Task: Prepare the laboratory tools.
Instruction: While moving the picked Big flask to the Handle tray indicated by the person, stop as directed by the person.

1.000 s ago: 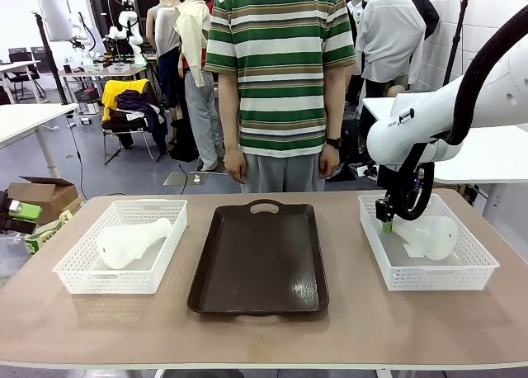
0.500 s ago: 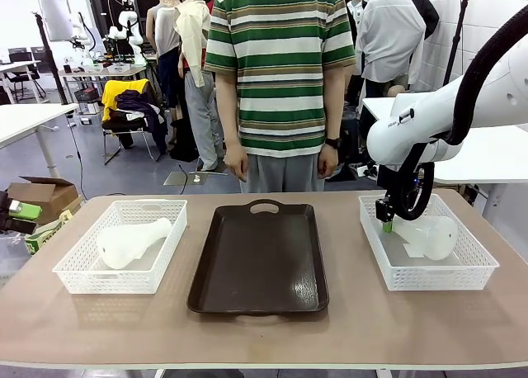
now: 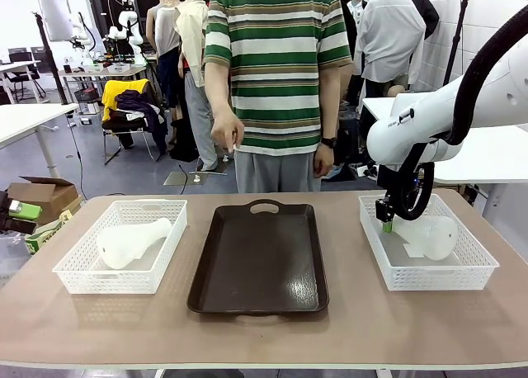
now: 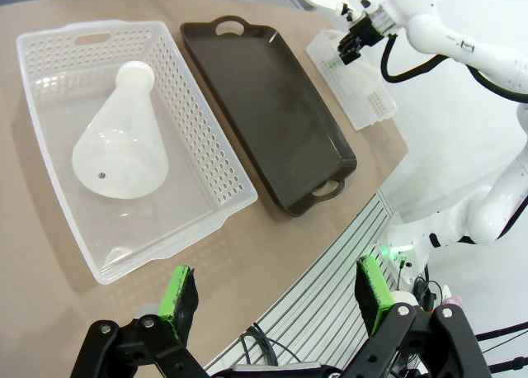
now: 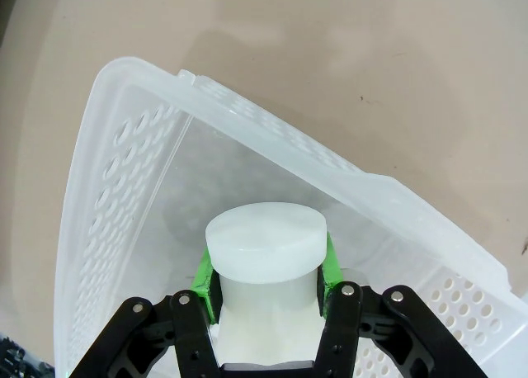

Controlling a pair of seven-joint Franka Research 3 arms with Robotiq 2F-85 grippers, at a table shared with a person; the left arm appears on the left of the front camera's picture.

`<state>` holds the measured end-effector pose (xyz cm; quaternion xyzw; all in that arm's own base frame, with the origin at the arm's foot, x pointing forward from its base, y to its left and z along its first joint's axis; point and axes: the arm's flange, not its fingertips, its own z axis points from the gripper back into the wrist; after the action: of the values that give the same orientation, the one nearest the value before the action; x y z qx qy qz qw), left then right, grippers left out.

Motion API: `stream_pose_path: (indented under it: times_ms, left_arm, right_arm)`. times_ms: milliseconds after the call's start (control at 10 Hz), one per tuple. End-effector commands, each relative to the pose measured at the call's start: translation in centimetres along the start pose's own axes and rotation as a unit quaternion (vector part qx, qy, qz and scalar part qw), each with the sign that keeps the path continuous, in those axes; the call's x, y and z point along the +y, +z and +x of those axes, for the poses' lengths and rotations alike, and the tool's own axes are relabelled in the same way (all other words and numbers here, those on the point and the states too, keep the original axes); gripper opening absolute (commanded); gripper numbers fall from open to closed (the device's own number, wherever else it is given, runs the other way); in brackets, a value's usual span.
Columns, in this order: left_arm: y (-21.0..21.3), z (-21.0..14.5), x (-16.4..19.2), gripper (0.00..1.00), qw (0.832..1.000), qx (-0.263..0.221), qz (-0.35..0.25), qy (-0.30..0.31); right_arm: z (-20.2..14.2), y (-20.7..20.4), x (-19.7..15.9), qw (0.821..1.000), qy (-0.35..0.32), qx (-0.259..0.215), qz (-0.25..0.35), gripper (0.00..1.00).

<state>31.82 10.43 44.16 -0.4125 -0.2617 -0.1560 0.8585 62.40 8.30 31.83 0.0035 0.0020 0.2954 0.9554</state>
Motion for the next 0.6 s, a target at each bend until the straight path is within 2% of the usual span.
stream_pose_path:
  times_ms: [0,500]
  left_arm:
    - [0.09,0.1,0.21,1.0,1.0,-0.011,-0.008,-0.01]
    - [0.09,0.1,0.21,1.0,1.0,-0.011,-0.008,-0.01]
  right_arm:
    - [0.04,-0.04,0.1,1.0,0.002,0.001,-0.001,0.0]
    - [0.04,-0.04,0.1,1.0,0.002,0.001,-0.001,0.0]
